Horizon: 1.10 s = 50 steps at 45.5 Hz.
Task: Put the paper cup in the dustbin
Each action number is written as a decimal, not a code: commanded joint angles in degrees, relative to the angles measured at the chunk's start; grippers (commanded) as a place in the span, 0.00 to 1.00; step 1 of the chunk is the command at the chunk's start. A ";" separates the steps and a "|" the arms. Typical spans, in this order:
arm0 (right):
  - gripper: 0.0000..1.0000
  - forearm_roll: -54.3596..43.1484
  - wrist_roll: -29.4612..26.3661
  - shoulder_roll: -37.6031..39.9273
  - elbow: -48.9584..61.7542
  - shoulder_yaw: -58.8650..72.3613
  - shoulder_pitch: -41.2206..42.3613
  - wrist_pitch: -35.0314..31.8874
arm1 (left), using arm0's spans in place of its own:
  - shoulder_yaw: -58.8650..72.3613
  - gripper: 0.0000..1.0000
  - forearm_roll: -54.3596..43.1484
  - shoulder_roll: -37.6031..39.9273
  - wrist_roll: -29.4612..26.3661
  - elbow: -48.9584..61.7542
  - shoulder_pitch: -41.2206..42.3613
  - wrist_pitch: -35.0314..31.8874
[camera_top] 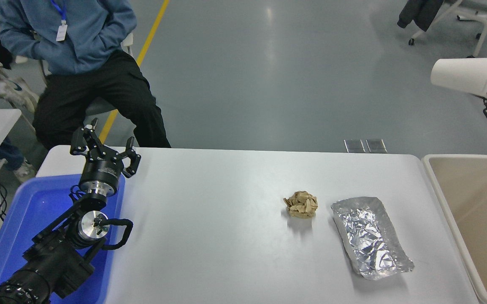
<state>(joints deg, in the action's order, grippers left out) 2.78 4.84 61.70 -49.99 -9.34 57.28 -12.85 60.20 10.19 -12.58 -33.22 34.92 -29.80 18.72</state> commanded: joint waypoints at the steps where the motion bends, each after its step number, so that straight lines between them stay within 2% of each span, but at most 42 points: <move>1: 0.00 5.83 -4.49 -2.11 12.63 -0.15 -4.63 2.56 | 0.00 1.00 0.00 0.01 0.00 -0.03 0.00 0.00; 10: 0.00 5.92 -5.20 -5.26 18.52 -0.85 -8.14 6.17 | 0.00 1.00 0.00 -0.08 0.00 -0.12 0.00 0.00; 17: 0.00 5.83 -5.20 -12.20 27.13 -2.17 -12.36 8.28 | 0.00 1.00 0.00 -0.08 -0.09 -0.21 0.00 0.00; 23: 0.00 5.74 -5.28 -18.53 32.23 -3.40 -15.18 12.67 | 0.00 1.00 0.00 -0.08 -0.09 -0.12 0.00 0.00; 32: 0.00 5.66 -5.72 -26.00 36.19 -7.09 -18.08 19.53 | 0.00 1.00 0.00 -0.08 -0.09 -0.21 0.00 0.00; 50: 0.00 5.74 -6.43 -31.55 38.21 -13.68 -20.10 22.70 | 0.00 1.00 0.00 -0.08 -0.09 -0.20 0.00 0.00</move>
<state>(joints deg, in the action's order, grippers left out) 8.44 -1.26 33.66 -13.28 -18.83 38.61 7.69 60.20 10.19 -12.65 -33.28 34.74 -29.79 18.72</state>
